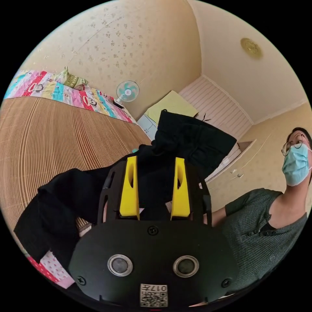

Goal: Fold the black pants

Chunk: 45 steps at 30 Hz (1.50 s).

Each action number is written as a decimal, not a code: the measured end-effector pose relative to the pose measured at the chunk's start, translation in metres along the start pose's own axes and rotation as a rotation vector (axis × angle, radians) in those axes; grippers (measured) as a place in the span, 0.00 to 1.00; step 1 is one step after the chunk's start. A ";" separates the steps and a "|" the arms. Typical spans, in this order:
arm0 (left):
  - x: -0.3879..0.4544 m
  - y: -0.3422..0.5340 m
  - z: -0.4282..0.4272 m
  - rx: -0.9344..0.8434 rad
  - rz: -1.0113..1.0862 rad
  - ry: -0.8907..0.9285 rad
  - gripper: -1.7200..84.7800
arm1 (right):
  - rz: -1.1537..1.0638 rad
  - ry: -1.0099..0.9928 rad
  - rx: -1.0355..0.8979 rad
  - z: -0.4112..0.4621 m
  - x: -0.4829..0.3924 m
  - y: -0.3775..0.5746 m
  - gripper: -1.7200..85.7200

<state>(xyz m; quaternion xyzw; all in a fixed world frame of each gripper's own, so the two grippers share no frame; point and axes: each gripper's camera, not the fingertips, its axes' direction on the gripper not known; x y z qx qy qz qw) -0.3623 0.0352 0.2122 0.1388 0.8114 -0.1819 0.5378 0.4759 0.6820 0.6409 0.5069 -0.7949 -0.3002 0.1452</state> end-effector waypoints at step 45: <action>0.368 -0.230 -0.222 0.734 0.434 0.214 0.07 | 0.283 1.454 -0.651 0.223 0.183 0.059 0.11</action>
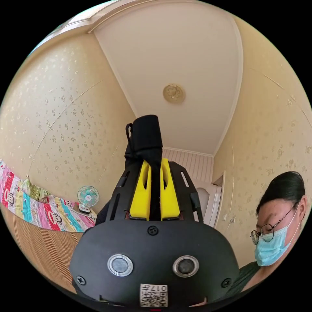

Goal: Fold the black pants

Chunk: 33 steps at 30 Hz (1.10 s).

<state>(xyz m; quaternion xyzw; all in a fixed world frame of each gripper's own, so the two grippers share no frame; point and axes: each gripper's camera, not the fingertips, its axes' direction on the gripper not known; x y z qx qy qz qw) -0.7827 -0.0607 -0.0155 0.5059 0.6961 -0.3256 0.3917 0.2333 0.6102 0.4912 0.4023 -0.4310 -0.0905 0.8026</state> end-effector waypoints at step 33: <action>-0.301 0.062 -0.607 -0.203 -0.757 -0.908 0.07 | 0.295 0.369 -0.127 0.064 0.105 -0.086 0.18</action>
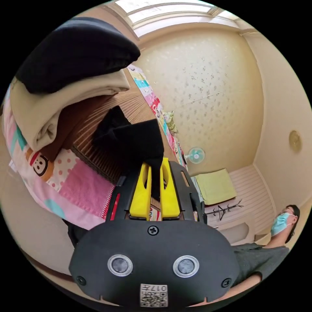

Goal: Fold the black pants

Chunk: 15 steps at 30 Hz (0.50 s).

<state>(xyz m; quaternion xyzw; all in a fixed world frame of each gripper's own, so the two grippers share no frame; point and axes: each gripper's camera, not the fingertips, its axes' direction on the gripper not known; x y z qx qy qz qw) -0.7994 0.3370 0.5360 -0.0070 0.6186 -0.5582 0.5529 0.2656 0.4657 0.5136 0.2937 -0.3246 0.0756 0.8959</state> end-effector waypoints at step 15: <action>-0.009 0.038 -0.066 0.165 -0.206 -0.279 0.11 | 0.046 0.357 -0.071 -0.019 -0.002 0.135 0.09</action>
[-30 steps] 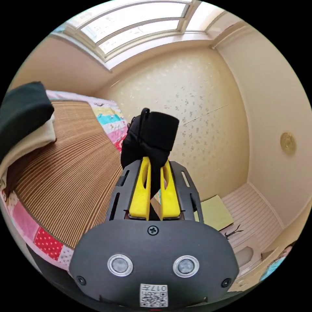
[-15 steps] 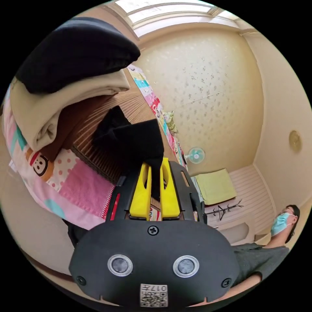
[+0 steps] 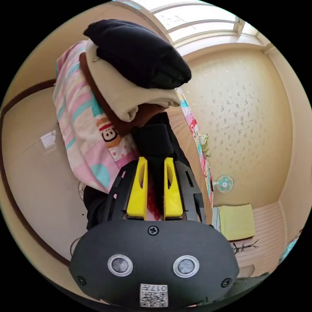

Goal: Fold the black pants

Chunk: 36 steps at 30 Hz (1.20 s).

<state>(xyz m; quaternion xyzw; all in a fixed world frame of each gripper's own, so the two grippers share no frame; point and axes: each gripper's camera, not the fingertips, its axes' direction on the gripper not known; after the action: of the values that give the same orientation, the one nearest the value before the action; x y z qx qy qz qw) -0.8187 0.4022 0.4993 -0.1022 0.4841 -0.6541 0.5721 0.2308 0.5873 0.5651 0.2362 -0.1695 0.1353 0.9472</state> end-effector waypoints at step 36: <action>0.235 -0.032 0.292 -0.413 0.659 -0.503 0.01 | -0.118 -0.194 0.023 -0.014 0.080 -0.152 0.02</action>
<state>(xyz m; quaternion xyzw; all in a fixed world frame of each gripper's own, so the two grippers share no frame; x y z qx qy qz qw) -0.7145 0.0484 0.5736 -0.2103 0.4570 -0.2820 0.8169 0.3581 0.4788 0.5231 0.2684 -0.2448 0.0575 0.9299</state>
